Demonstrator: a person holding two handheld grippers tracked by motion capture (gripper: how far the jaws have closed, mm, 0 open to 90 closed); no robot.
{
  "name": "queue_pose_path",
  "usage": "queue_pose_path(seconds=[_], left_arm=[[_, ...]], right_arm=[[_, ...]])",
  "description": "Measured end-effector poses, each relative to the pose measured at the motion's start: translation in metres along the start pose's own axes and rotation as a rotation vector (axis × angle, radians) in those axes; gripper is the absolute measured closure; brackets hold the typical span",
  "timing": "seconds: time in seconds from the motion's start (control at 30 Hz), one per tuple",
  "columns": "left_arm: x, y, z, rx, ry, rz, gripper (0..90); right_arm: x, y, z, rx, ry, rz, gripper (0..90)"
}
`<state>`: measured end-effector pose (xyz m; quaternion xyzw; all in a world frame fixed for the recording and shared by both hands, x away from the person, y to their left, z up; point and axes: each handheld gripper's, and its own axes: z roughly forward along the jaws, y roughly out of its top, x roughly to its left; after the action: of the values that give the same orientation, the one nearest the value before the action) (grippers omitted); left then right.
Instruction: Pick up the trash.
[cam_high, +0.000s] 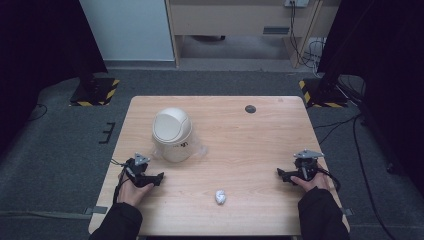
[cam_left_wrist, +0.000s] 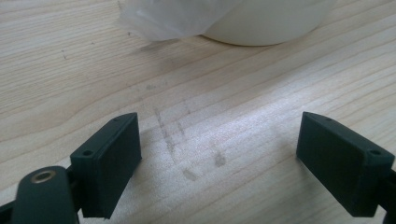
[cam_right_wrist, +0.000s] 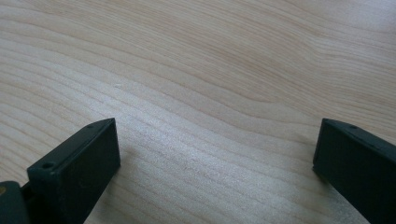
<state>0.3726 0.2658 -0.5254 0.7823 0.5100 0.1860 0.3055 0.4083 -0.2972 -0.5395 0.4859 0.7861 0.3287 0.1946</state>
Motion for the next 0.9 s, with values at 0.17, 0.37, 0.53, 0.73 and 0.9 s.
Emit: queue_pose_path(seconds=[0.17, 0.37, 0.53, 0.73, 0.9], left_arm=[[-0.001, 0.004, -0.008, -0.042, -0.003, -0.007, 13.9], [-0.005, 0.008, -0.019, -0.098, 0.003, -0.023, 14.0], [-0.007, 0.011, -0.028, -0.130, 0.009, -0.043, 14.9], [-0.003, 0.011, -0.039, -0.169, 0.014, -0.060, 15.0], [0.001, 0.011, -0.047, -0.211, 0.015, -0.079, 15.1]], right_arm=[[0.000, 0.000, 0.000, 0.000, 0.001, -0.002, 0.8], [0.001, -0.001, -0.001, 0.001, -0.001, -0.002, 0.7], [0.001, 0.000, -0.001, 0.002, -0.001, -0.005, 0.7], [0.001, 0.000, -0.001, 0.001, 0.000, -0.004, 0.7], [0.002, -0.001, 0.000, -0.001, -0.002, -0.005, 0.7]])
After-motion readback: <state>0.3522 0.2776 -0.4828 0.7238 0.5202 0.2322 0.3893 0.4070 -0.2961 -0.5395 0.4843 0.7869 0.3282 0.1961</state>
